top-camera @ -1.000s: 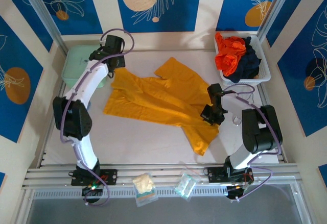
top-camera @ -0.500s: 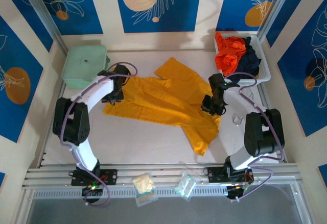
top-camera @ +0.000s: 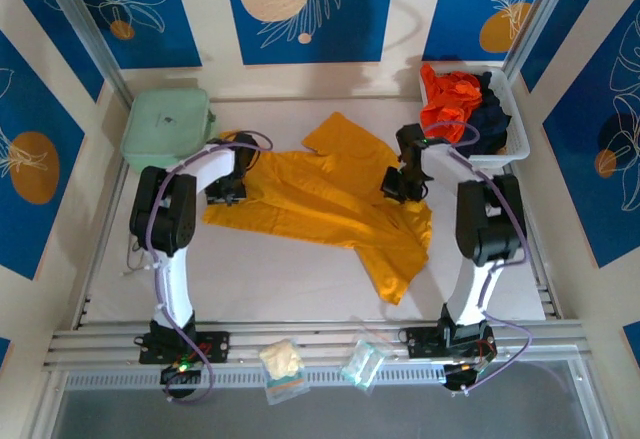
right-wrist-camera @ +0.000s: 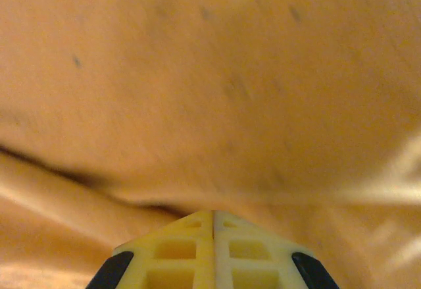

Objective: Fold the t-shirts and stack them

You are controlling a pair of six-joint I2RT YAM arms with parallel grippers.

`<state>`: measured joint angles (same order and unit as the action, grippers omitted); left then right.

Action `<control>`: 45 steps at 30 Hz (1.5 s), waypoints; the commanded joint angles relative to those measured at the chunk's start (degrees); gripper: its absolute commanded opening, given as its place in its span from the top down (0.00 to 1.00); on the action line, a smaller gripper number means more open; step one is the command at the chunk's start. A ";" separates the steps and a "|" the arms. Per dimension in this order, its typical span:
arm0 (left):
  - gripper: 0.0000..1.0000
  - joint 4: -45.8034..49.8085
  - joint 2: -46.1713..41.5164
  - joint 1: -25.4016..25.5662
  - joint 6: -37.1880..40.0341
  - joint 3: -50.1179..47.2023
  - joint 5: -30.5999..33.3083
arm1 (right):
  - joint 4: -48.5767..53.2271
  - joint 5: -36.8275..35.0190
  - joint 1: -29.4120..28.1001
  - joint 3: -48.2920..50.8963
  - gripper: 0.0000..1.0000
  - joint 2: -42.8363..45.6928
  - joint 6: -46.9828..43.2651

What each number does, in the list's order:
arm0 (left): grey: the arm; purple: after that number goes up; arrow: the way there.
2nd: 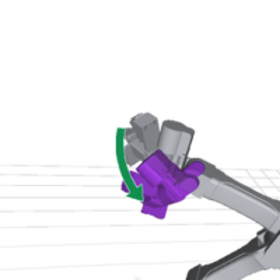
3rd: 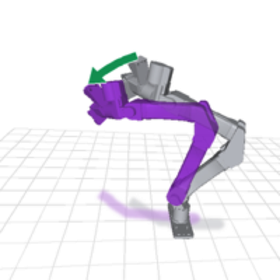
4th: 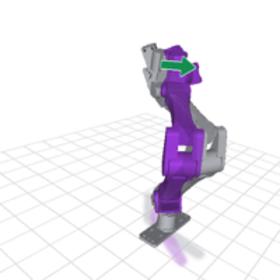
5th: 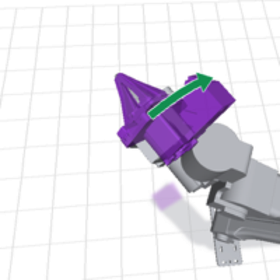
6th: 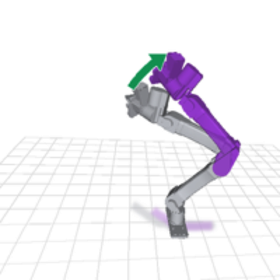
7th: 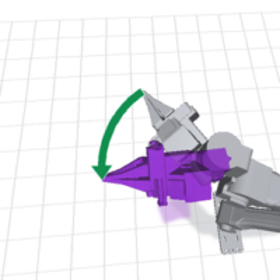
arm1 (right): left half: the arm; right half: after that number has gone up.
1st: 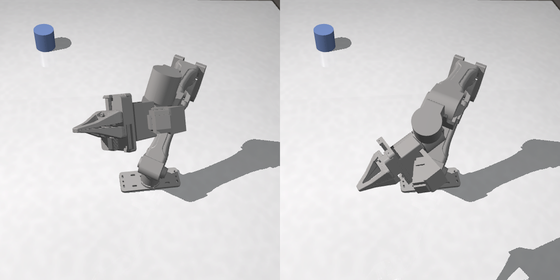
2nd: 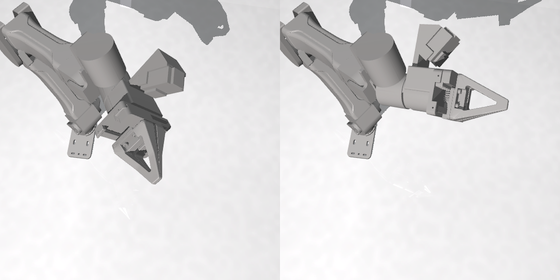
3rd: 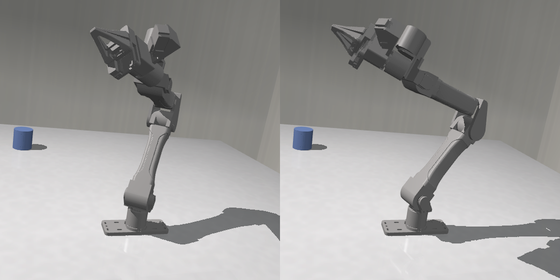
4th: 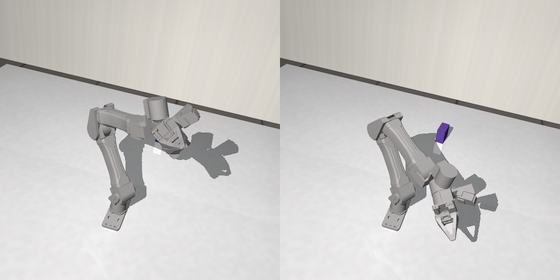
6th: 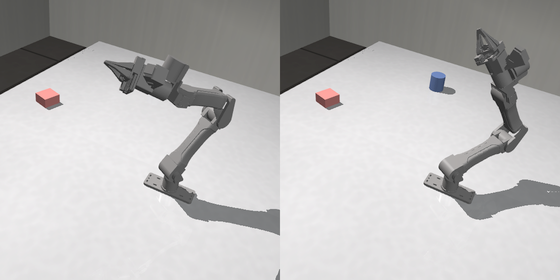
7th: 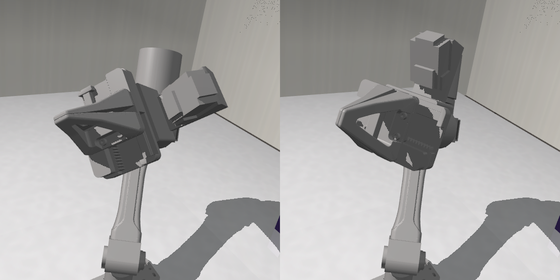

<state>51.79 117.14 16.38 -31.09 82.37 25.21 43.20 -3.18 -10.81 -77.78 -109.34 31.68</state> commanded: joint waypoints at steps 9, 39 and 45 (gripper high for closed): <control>0.68 3.74 -15.03 2.44 -6.73 -21.95 -10.03 | 1.79 3.82 -1.94 -24.90 1.00 -20.28 -7.66; 0.67 -0.98 -28.41 6.13 -16.46 -39.82 -15.86 | 8.55 -2.43 5.56 -30.73 1.00 -23.77 19.55; 0.68 -2.68 -27.35 6.13 -16.11 -40.19 -16.43 | 3.86 -1.80 8.82 -21.38 1.00 -18.29 19.91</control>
<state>53.10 87.61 22.28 -46.65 43.70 10.50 47.07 -2.55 -3.77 -102.94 -129.84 50.17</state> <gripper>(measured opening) 0.325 0.049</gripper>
